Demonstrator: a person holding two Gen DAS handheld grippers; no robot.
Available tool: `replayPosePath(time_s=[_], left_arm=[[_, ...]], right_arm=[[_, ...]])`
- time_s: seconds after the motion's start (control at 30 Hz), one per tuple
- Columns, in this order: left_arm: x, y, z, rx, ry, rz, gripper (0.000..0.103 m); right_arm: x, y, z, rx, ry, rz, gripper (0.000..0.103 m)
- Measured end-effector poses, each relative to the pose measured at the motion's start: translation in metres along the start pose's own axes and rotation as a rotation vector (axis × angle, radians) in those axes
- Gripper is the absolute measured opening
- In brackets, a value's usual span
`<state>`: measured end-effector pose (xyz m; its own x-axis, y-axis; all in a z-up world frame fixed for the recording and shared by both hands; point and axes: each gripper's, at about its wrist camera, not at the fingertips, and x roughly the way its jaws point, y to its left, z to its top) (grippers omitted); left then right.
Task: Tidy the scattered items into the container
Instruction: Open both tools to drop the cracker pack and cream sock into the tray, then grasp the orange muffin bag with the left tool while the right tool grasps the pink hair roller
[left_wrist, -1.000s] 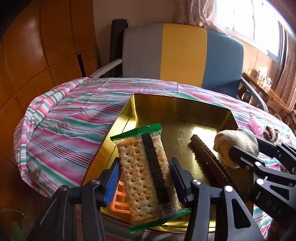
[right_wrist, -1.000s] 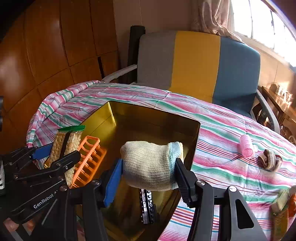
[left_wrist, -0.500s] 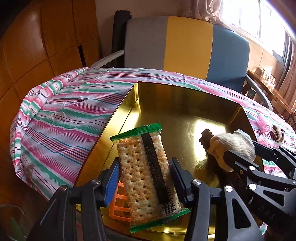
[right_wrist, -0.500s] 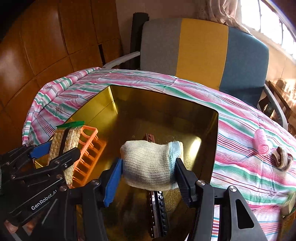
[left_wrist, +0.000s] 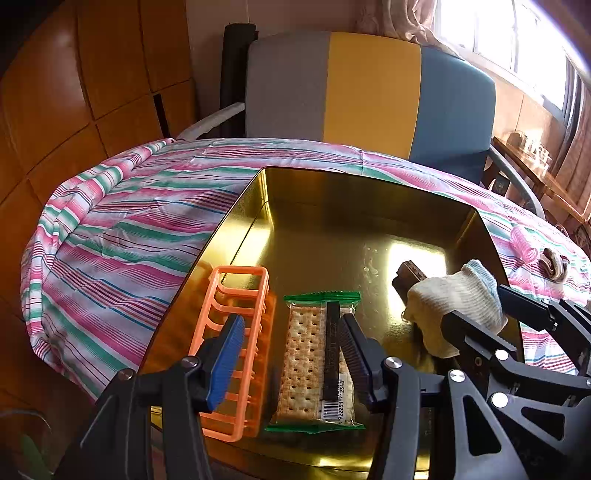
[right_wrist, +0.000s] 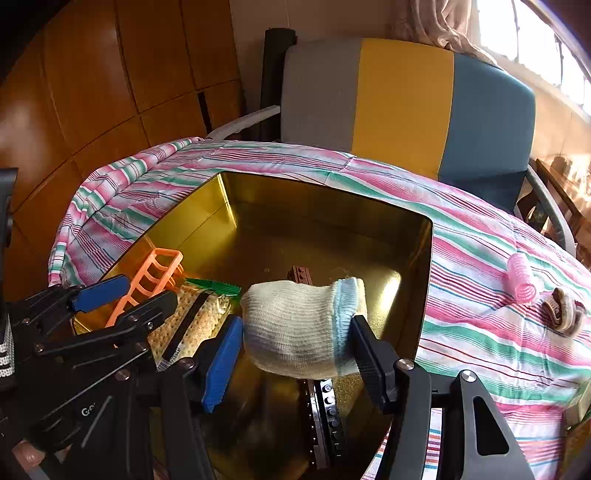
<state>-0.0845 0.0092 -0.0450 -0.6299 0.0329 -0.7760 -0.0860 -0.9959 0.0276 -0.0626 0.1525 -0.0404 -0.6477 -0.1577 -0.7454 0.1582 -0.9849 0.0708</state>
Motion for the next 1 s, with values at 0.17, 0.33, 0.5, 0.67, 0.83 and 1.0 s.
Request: replayPosePath(time_s=[0.17, 0.33, 0.5, 0.67, 0.83, 1.0], left_arm=[[-0.007, 0.001, -0.001, -0.004, -0.010, 0.001, 0.054], [-0.018, 0.000, -0.004, -0.007, -0.025, -0.004, 0.054], [-0.034, -0.007, -0.005, -0.003, -0.045, -0.031, 0.054], [-0.050, -0.030, -0.007, 0.036, -0.063, -0.088, 0.055], [-0.062, -0.064, -0.012, 0.092, -0.066, -0.168, 0.055], [-0.072, -0.105, -0.019, 0.173, -0.053, -0.250, 0.055]], right_arm=[[-0.007, -0.001, -0.002, 0.004, -0.011, 0.001, 0.061], [-0.016, -0.003, -0.004, 0.020, -0.024, 0.001, 0.061], [-0.033, -0.019, -0.011, 0.069, -0.050, -0.016, 0.062], [-0.054, -0.057, -0.026, 0.149, -0.073, -0.066, 0.067], [-0.080, -0.128, -0.060, 0.303, -0.070, -0.161, 0.070], [-0.120, -0.206, -0.106, 0.474, -0.083, -0.278, 0.072]])
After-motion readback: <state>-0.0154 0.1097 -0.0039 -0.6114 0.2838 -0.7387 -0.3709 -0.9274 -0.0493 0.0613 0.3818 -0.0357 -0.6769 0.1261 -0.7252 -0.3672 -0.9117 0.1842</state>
